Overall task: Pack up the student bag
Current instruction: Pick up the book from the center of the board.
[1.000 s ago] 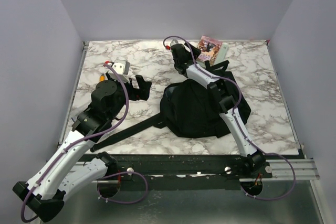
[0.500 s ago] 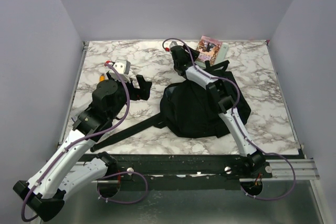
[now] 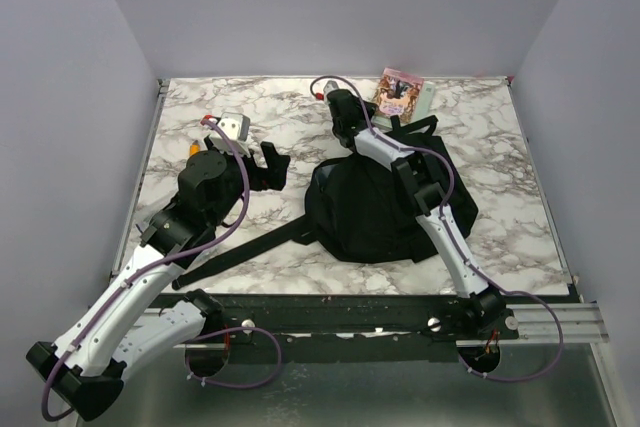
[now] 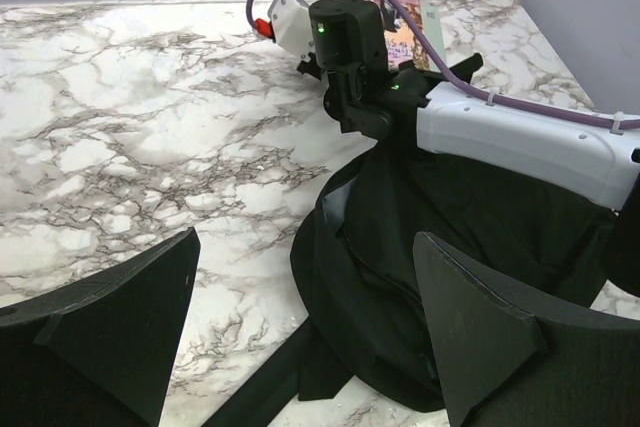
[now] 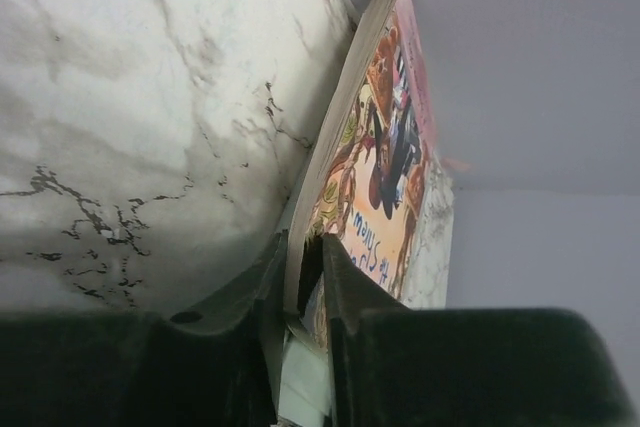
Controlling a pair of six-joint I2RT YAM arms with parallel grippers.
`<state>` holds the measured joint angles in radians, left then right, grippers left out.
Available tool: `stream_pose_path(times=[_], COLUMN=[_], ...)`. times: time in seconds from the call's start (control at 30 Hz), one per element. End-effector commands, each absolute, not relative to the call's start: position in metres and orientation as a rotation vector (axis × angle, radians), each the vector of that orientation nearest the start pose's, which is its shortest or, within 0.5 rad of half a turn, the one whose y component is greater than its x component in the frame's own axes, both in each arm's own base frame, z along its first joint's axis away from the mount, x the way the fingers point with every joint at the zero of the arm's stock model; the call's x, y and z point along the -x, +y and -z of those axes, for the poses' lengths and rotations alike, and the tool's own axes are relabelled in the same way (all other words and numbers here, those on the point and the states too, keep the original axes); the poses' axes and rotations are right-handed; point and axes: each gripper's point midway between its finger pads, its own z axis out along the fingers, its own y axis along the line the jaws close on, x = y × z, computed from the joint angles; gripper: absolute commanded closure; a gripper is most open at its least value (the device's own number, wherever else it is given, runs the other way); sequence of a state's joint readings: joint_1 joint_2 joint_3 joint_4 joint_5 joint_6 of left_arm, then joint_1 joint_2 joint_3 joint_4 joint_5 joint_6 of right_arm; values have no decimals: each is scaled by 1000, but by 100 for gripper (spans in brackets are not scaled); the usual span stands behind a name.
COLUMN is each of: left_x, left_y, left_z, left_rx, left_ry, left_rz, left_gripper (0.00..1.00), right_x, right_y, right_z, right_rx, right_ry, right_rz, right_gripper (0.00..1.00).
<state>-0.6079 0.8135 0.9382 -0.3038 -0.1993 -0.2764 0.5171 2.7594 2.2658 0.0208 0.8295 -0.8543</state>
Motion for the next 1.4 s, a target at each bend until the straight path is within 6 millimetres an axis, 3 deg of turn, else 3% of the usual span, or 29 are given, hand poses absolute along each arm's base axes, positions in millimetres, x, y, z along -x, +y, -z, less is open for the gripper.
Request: stream_pose_path(times=[0.0, 0.1, 0.27, 0.4, 0.5, 0.53, 0.67, 0.7, 0.8, 0.93, 1.03, 1.17, 1.37], left_x=[-272, -273, -275, -277, -279, -280, -279, -277, -268, -260, -259, -253, -220], left_y=[-159, -160, -163, -165, -169, -170, -184, -192, -214, -231, -229, -223, -218], left_z=[-309, -306, -302, -297, -293, -292, -289, -290, -293, -306, -313, -320, -335], left_rx=[-134, -134, -122, -116, -111, -108, -152, -186, -284, -339, -342, -439, -703], left_ry=[1767, 1773, 1785, 1801, 1816, 1820, 1831, 1827, 1824, 1775, 1737, 1674, 1513], left_rz=[477, 489, 519, 546, 582, 593, 699, 749, 936, 1224, 1401, 1482, 1446], left_gripper=[10, 10, 10, 10, 10, 10, 11, 11, 12, 13, 13, 13, 10], right_x=[-643, -641, -629, -601, -572, -559, -510, -493, -440, -360, -307, -249, -190], right_y=[181, 179, 166, 152, 148, 144, 166, 173, 203, 225, 231, 234, 235], right_z=[-81, -116, -187, -245, -264, -272, -288, -298, -300, -313, -317, -329, -360], right_rx=[756, 696, 538, 374, 288, 259, 186, 186, 219, 285, 351, 404, 462], right_ry=[1825, 1797, 1745, 1751, 1826, 1845, 1955, 1968, 2031, 2052, 2047, 2043, 1976], right_rz=[1056, 1050, 1062, 969, 799, 748, 317, 205, -172, -557, -755, -972, -1208], right_gripper=[86, 99, 100, 99, 100, 100, 100, 100, 100, 100, 100, 100, 100])
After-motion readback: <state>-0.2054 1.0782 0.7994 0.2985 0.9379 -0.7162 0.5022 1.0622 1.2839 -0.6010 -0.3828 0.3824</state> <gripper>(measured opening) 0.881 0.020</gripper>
